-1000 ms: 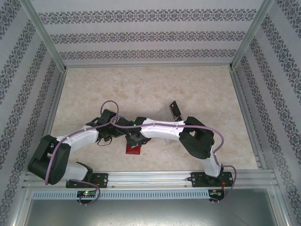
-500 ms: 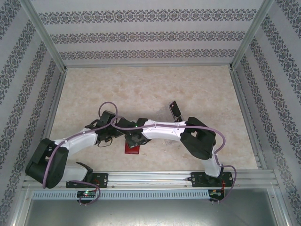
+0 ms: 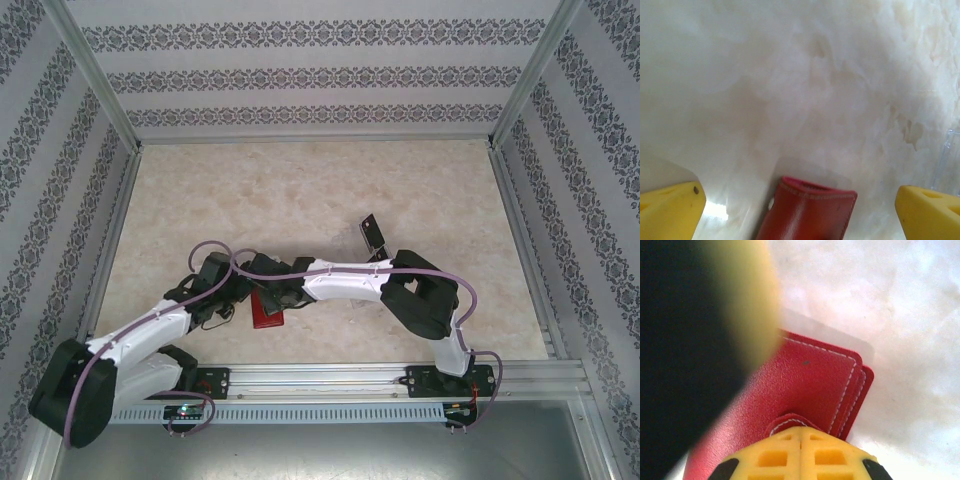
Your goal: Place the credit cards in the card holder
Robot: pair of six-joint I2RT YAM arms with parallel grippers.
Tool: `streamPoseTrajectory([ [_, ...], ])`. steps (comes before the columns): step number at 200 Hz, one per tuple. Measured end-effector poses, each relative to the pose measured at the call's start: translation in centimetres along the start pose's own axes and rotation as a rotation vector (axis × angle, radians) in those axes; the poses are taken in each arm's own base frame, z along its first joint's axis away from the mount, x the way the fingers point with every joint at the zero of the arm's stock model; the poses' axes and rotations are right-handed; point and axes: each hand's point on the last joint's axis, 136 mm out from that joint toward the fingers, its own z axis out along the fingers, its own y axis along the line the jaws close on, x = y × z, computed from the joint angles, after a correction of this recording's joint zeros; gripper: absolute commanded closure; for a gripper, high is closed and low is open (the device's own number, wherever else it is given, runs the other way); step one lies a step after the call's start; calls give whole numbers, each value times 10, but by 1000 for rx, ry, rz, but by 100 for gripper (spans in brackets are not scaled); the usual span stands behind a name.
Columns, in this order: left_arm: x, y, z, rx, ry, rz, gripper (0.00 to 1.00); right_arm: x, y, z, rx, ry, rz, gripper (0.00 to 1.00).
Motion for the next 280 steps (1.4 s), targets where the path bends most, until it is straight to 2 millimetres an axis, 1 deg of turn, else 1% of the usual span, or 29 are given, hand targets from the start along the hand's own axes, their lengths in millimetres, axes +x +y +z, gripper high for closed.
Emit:
streamPoseTrajectory([
  [15, 9, 6, -5, -18, 32, -30, 0, 0, 0, 0, -11, 7, -3, 95],
  [52, 11, 22, -16, -90, 35, -50, 0, -2, 1, -3, -22, 4, -5, 94],
  [63, 10, 26, -21, -104, 34, -49, 0, -2, 2, -4, -24, 2, -6, 94],
  [87, -1, 34, -29, -132, 13, -54, 0, -4, 1, -4, -33, 3, 0, 94],
  [98, -2, 36, -30, -148, 21, -40, 0, -4, 1, -4, -39, 8, 3, 94],
  [131, 11, 43, -24, -183, 108, 18, 0, -6, -4, -4, -62, 25, 8, 94],
  [149, 13, 44, -23, -187, 130, 51, 0, -8, -7, -5, -79, 33, 14, 94],
  [191, 17, 43, -22, -194, 161, 105, 0, -10, -28, -6, -82, 49, 38, 94],
  [202, 17, 43, -21, -199, 167, 111, 0, -10, -36, -6, -69, 54, 47, 94],
  [214, 17, 43, -21, -206, 171, 117, 0, -6, -50, -3, -41, 70, 60, 94],
  [248, 17, 42, -20, -222, 189, 141, 0, -9, -63, -8, -1, 68, 66, 94],
  [264, 18, 42, -20, -228, 199, 156, 0, -4, -72, -12, 41, 80, 63, 92],
  [280, 19, 42, -20, -234, 210, 169, 0, 4, -81, -19, 87, 105, 57, 88],
])
